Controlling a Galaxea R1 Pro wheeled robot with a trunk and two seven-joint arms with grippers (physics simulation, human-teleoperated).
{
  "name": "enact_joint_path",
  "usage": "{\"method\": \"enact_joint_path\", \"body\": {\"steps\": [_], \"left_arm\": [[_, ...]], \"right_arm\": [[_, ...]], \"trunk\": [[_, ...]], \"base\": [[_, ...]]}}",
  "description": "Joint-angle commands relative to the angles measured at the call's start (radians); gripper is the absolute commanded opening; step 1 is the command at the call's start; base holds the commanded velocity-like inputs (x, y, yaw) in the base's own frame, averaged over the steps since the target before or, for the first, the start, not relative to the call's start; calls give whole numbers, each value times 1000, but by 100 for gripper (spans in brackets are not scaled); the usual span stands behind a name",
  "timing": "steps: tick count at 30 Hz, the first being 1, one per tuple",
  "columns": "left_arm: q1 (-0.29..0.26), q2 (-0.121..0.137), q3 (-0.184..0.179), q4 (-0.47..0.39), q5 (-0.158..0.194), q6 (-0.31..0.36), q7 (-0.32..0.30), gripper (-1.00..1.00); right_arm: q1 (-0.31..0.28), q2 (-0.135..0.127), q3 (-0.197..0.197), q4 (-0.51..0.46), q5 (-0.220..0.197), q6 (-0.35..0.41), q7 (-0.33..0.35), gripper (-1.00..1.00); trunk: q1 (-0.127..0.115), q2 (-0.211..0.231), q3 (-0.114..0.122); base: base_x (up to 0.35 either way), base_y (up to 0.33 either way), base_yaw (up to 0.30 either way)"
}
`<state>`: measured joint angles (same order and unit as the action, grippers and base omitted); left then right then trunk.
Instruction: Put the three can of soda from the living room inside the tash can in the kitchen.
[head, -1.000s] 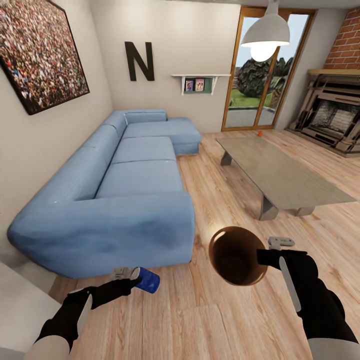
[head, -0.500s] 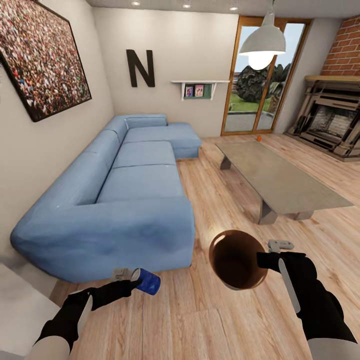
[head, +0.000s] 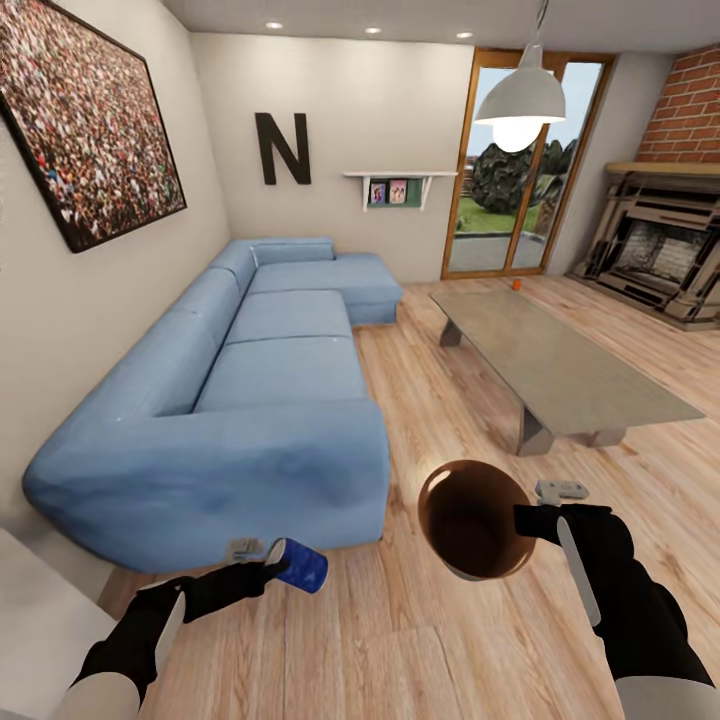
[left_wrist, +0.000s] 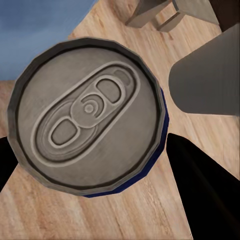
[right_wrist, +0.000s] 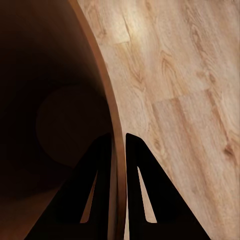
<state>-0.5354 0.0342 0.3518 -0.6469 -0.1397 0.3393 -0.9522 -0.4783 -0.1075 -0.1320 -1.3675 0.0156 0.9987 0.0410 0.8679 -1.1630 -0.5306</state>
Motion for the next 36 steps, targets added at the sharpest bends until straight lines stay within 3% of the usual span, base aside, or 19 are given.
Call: {"method": "enact_joint_path", "body": {"steps": [1, 13, 21, 32, 36], "left_arm": [[0, 0, 0, 0, -1, 0, -4, -100], [0, 0, -5, 2, 0, 1, -23, -100], [0, 0, -7, 3, -1, 1, -106, -100], [0, 0, -7, 6, -1, 1, -122, -100], [0, 0, -8, 3, -1, 2, -200, -100]], "right_arm": [[0, 0, 0, 0, -13, 0, 5, -100], [0, 0, 1, 61, -13, -1, 4, -100], [0, 0, 2, 116, -13, -2, 5, -100], [0, 0, 2, 126, -13, -2, 5, -100], [0, 0, 2, 155, -12, -3, 5, -100]], "trunk": [[0, 0, 2], [0, 0, 13], [0, 0, 13], [0, 0, 13], [0, 0, 13]], "base": [[0, 0, 0], [0, 0, 0], [0, 0, 0], [0, 0, 0], [0, 0, 0]]}}
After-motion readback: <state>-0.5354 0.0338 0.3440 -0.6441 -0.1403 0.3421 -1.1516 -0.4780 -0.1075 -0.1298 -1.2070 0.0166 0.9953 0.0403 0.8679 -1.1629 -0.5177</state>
